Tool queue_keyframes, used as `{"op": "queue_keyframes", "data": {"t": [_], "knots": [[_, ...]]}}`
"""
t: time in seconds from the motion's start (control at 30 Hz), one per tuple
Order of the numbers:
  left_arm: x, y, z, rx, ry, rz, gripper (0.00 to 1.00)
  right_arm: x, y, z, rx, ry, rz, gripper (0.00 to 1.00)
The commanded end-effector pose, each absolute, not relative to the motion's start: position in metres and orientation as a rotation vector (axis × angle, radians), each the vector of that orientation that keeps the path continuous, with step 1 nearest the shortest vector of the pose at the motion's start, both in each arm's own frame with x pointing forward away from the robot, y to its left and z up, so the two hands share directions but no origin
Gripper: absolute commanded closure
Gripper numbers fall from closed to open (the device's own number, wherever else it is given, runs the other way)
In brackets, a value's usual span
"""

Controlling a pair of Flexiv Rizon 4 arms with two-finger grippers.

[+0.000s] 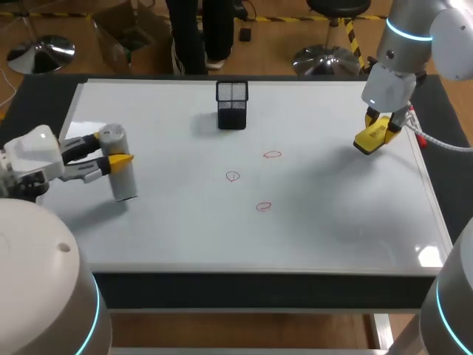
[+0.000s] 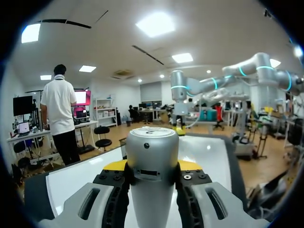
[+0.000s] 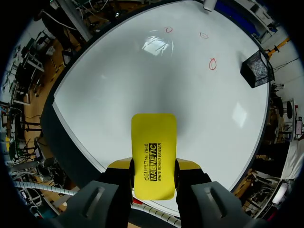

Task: Pick up the inspection probe, press it on each red-marked spot on the whiteboard one by one, put down the probe, pick up the eraser, and wipe off all the red marks.

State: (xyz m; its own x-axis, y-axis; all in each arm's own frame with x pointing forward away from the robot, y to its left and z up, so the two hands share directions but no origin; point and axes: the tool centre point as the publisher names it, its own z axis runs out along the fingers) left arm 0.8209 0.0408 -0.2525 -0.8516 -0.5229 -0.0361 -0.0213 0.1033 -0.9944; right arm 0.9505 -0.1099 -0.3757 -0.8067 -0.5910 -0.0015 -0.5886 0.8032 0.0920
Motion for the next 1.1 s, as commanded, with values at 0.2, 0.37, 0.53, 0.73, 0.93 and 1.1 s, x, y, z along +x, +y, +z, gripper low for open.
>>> {"op": "queue_keyframes", "data": {"t": [0.2,0.37,0.53,0.73,0.93,1.1], "knots": [[0.804,0.061,-0.249,-0.559,1.975,-1.784,1.0,0.951,-0.11,-0.375,0.969,-2.956,-0.131,1.0],[0.803,0.061,-0.249,-0.567,1.972,-1.79,1.0,0.951,-0.11,-0.375,0.969,-2.956,-0.131,1.0],[0.803,0.061,-0.249,-0.567,1.972,-1.79,1.0,0.951,-0.11,-0.375,0.969,-2.956,-0.131,1.0],[0.803,0.061,-0.249,-0.567,1.972,-1.79,1.0,0.951,-0.11,-0.375,0.969,-2.956,-0.131,1.0],[0.803,0.061,-0.249,-0.567,1.972,-1.79,1.0,0.947,-0.099,-0.377,0.999,-2.926,-0.107,1.0],[0.803,0.061,-0.249,-0.567,1.972,-1.79,1.0,0.934,-0.066,-0.375,1.063,-2.892,-0.068,1.0]]}}
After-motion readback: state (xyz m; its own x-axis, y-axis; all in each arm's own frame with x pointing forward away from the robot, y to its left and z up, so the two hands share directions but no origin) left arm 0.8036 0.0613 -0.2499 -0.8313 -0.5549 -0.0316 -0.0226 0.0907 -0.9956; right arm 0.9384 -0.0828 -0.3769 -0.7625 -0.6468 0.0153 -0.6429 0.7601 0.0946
